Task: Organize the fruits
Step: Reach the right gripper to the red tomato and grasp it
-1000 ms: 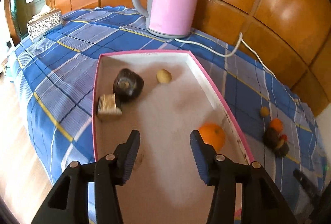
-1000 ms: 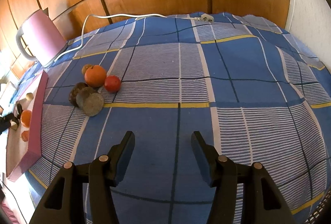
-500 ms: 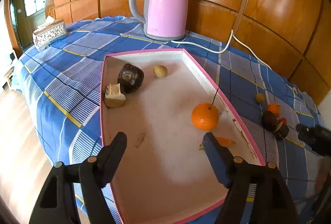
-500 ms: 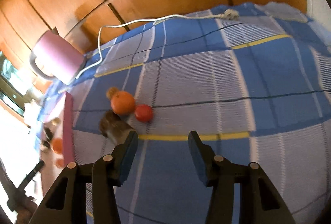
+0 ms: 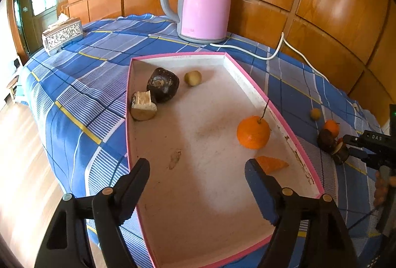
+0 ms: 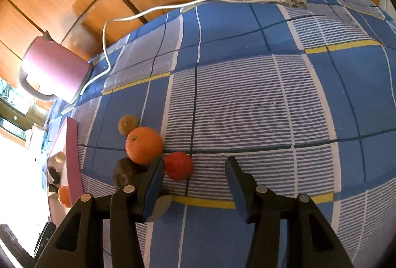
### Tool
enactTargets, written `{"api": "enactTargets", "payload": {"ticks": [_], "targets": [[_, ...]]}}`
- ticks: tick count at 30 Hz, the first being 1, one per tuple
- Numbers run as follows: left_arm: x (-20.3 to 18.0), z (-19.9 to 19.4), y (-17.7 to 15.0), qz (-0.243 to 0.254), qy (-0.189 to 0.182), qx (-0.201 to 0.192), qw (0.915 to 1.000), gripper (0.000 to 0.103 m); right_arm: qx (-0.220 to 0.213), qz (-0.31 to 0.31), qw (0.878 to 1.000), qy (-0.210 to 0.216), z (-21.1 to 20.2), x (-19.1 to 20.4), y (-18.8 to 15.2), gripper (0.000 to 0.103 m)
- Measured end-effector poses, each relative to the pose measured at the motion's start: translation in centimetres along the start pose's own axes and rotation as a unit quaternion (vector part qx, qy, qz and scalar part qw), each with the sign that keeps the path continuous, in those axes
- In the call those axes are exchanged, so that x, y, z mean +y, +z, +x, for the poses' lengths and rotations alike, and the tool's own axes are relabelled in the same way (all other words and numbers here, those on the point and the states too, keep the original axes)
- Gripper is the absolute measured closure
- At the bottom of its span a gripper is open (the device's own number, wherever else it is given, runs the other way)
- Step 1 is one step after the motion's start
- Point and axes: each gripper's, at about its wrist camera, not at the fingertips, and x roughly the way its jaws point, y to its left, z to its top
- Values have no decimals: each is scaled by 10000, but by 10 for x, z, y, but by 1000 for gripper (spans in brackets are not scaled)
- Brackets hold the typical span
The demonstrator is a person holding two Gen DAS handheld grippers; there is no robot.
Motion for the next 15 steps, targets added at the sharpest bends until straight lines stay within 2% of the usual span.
{"api": "enactTargets", "payload": {"ticks": [5,8,15], "targets": [[-1,1,-1,-14,-4,26,10000,23,101,-145,9998,-62,4,6,3,52],[-2,1,-1,-8,-2,34,10000,22,145,-182,9997,-10,7,9,4,60],[-2,2,-1,-40,-30,85,10000,22,236,-48,9996,155,10,5,5,60]]}}
